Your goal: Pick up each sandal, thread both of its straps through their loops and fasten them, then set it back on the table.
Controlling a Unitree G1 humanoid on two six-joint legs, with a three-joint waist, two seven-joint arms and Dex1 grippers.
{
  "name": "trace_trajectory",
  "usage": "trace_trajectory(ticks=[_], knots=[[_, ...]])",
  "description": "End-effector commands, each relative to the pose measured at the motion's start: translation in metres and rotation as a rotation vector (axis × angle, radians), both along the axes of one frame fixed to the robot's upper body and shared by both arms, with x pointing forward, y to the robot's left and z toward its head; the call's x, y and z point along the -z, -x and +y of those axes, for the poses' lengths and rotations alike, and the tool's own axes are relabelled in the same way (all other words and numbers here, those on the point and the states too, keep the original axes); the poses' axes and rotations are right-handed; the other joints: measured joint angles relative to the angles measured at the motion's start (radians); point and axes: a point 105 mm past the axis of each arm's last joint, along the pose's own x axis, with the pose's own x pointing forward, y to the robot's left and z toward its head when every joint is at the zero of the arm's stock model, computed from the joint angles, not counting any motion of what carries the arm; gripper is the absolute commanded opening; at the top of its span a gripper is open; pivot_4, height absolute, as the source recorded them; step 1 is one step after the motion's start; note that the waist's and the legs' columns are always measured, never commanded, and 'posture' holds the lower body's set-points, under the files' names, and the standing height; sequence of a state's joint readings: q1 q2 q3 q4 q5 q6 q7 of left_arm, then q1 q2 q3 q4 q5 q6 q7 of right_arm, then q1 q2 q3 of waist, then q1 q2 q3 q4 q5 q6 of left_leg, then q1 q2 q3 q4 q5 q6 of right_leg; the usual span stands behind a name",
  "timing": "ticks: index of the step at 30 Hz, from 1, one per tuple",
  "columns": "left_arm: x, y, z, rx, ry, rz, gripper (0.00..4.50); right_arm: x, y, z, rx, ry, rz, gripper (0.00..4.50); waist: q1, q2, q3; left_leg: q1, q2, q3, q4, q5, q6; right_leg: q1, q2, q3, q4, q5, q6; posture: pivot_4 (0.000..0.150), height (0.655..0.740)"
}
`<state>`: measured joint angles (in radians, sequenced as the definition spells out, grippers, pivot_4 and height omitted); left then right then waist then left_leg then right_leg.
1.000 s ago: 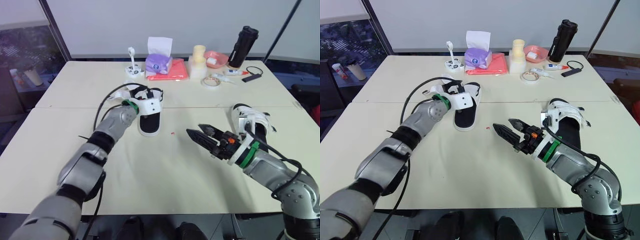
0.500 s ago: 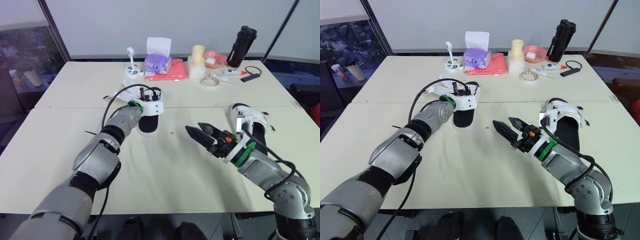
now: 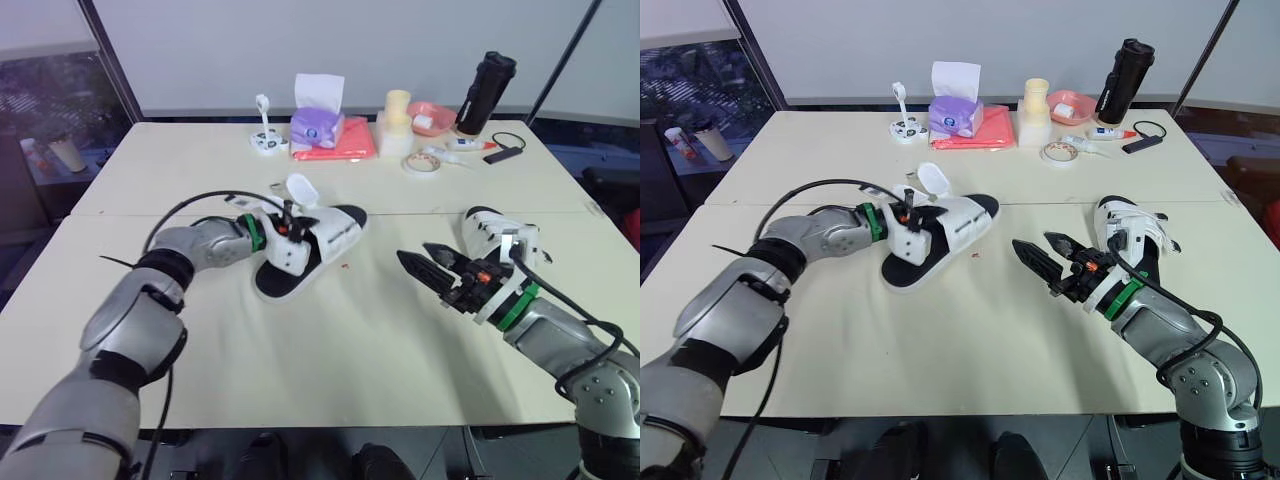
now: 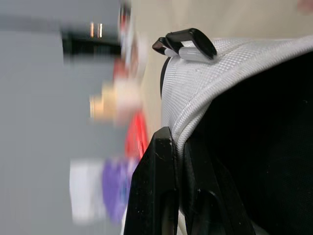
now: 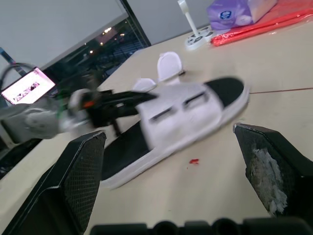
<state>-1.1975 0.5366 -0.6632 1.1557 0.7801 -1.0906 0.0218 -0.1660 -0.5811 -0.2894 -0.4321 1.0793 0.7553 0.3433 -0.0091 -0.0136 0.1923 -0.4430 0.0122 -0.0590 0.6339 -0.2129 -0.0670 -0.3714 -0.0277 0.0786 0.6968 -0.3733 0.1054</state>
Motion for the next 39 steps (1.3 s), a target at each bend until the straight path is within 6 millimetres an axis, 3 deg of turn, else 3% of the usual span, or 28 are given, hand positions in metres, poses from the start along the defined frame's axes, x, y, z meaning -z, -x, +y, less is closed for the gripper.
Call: trace_trajectory(ticks=[1,7,11,15,24,27,34,39], knots=[[-0.011,0.029,-0.004,0.207,0.005,-0.042,0.03,-0.012,-0.001,-0.006,0.010,0.011,-0.059,4.50,-0.002,0.000,0.000,0.000,0.000,0.000,0.000,0.000,0.000,0.000,0.000,0.000,0.000,0.000,0.000,0.150,0.7400],[0.002,0.056,0.003,0.415,-0.084,-0.169,0.03,-0.007,-0.003,-0.003,0.012,0.005,-0.050,4.50,-0.003,0.000,0.000,0.000,0.000,0.000,0.001,0.000,0.000,0.000,0.000,0.000,0.002,0.000,0.000,0.150,0.7400],[0.018,0.058,0.000,0.566,-0.183,-0.304,0.03,-0.007,-0.004,-0.004,0.022,-0.006,-0.046,4.50,0.001,-0.001,0.000,0.000,0.000,-0.002,0.005,0.000,0.000,0.001,0.000,-0.001,0.003,0.000,0.000,0.150,0.7400],[0.020,0.058,-0.004,0.699,-0.205,-0.401,0.03,-0.007,-0.004,-0.004,0.038,-0.019,-0.043,4.50,-0.001,-0.001,0.000,-0.001,-0.001,-0.002,0.008,0.000,0.001,0.002,0.000,-0.001,0.004,0.000,0.000,0.150,0.7400],[0.031,0.057,-0.006,0.725,-0.186,-0.363,0.03,-0.001,0.001,-0.006,0.065,-0.028,-0.027,4.50,0.000,-0.001,0.000,-0.001,-0.001,-0.001,0.008,0.000,0.001,0.001,0.000,-0.001,0.005,0.000,0.000,0.150,0.7400],[0.033,0.055,-0.006,0.678,-0.174,-0.337,0.94,0.001,0.001,-0.007,0.067,-0.023,-0.022,4.50,-0.001,-0.001,0.000,-0.001,-0.001,-0.001,0.008,0.000,0.001,0.001,0.000,-0.001,0.005,0.000,0.000,0.150,0.7400],[0.017,0.054,0.002,0.618,-0.100,-0.307,4.45,0.005,0.000,-0.001,0.003,0.021,-0.006,4.50,-0.001,-0.001,0.000,-0.001,-0.001,-0.001,0.008,0.000,0.001,0.001,0.000,-0.001,0.005,0.000,0.000,0.150,0.7400],[-0.017,0.062,0.016,0.560,0.048,-0.262,4.45,0.018,0.006,0.014,-0.159,0.150,0.021,4.50,-0.003,-0.001,0.000,-0.001,0.000,-0.001,0.009,0.000,0.001,0.001,0.000,-0.001,0.005,0.000,0.000,0.150,0.7400]])
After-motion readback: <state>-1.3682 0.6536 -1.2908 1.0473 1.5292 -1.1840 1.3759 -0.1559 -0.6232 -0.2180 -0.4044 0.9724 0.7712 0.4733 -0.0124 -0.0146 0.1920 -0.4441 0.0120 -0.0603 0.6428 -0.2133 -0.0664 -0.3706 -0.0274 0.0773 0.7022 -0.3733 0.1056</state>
